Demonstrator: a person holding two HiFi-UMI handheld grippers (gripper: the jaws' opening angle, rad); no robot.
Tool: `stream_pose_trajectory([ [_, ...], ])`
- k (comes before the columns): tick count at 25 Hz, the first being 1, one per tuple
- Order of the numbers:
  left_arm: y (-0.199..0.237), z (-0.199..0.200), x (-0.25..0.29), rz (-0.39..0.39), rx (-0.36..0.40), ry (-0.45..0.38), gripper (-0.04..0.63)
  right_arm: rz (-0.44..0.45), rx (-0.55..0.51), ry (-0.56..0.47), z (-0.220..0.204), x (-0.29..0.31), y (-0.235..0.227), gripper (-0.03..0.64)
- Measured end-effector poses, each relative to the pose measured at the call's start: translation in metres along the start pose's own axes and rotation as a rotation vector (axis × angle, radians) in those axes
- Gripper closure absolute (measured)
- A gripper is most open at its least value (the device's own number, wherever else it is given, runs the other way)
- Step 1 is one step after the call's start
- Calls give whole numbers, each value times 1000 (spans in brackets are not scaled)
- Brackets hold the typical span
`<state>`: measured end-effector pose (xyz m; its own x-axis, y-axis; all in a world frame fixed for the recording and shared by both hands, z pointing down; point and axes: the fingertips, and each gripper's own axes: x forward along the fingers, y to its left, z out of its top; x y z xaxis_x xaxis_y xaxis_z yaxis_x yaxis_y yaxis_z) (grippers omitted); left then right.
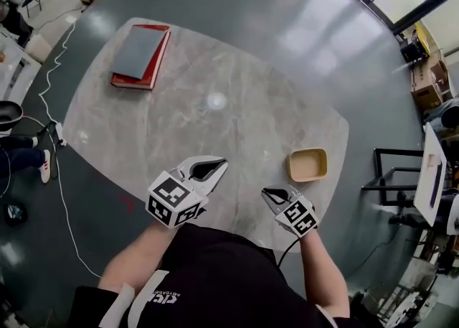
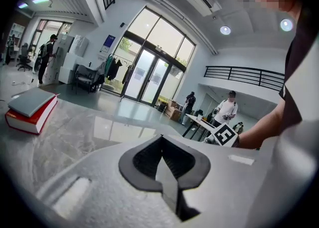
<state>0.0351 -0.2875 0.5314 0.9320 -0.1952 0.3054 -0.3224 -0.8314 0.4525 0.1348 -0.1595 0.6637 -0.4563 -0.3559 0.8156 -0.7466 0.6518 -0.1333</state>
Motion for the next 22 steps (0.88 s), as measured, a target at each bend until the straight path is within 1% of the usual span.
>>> stream_pose_trajectory([
  [3, -16, 9, 1, 39, 18, -30, 597, -7, 97, -153, 7, -33, -5, 601],
  [6, -37, 13, 2, 89, 18, -58, 597, -4, 134, -288, 9, -72, -6, 601],
  [11, -92, 18, 0, 145, 47, -96, 597, 17, 199, -541, 11, -151, -7, 601],
  [15, -129, 28, -5, 159, 70, -112, 597, 35, 253, -744, 22, -216, -10, 601],
  [17, -144, 36, -7, 161, 95, -119, 597, 32, 271, -830, 26, -248, -13, 600],
  [22, -161, 66, -18, 173, 182, -165, 597, -27, 289, -1000, 41, -312, -15, 600],
])
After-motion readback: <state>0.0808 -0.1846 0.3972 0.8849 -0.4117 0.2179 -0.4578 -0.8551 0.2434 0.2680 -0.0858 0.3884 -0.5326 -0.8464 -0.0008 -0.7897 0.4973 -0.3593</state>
